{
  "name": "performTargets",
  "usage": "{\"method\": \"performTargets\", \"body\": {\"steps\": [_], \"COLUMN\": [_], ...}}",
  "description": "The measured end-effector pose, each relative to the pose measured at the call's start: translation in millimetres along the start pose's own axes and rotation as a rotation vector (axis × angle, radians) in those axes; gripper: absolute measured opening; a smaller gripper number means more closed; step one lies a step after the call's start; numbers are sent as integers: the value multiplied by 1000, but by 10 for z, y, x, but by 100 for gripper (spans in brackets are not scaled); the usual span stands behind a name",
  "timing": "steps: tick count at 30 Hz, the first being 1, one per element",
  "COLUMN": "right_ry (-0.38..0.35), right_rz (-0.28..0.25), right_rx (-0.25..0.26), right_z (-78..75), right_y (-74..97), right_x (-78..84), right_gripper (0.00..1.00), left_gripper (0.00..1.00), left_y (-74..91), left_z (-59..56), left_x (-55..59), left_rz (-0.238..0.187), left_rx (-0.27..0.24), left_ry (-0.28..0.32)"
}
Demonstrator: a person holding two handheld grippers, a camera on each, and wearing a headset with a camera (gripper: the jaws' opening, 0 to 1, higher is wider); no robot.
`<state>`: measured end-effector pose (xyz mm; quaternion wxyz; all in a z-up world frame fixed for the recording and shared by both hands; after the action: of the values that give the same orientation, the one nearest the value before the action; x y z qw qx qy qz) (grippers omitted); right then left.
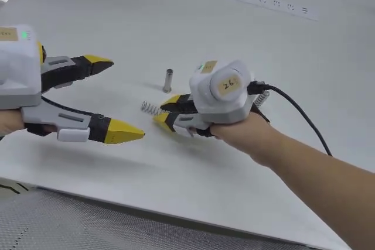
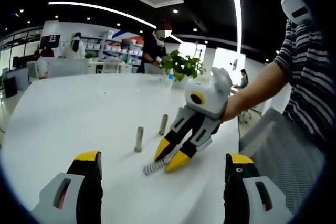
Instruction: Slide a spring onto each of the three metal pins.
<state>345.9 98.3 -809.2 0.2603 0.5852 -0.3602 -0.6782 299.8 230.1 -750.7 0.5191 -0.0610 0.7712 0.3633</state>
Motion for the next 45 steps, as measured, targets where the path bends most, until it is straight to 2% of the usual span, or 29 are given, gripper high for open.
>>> {"method": "performTargets", "body": {"steps": [6,13,24,30,37,39,43,45], "right_ry": [1,27,39,38,96,117,155,169], "right_rz": [3,3,-41,-62,-62,-57,-50,-45], "right_rx": [8,15,24,34,39,37,34,31], "right_z": [0,-10,-29,-36,1,29,67,91], "right_y": [-24,8,354,553,744,791,858,882], "right_x": [23,20,1,26,80,96,136,159], "right_gripper": [9,8,8,8,8,8,8,8], "left_gripper": [94,94,93,91,85,82,78,76], "left_y": [15,-3,-61,-110,-168,-196,-262,-297], "left_z": [-1,-31,-87,-142,-199,-236,-291,-315], "left_x": [27,9,-80,-97,-109,-123,-134,-153], "left_rz": [6,9,9,20,35,41,71,71], "left_rx": [-3,3,28,60,97,126,157,169], "left_ry": [3,1,-25,-38,-53,-60,-97,-104]}}
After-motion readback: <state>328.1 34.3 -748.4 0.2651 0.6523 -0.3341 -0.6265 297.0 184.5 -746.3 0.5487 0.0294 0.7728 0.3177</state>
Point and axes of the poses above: the centre of the closed fingertips' face, and the gripper's own axes: y roughly backward along the fingers, z roughly to its left, x roughly out of its underside, the point moved 7 cm from there along y, roughly backward along the fingers, and after that the axes turned 12 degrees about z, right-handed, at the moved point
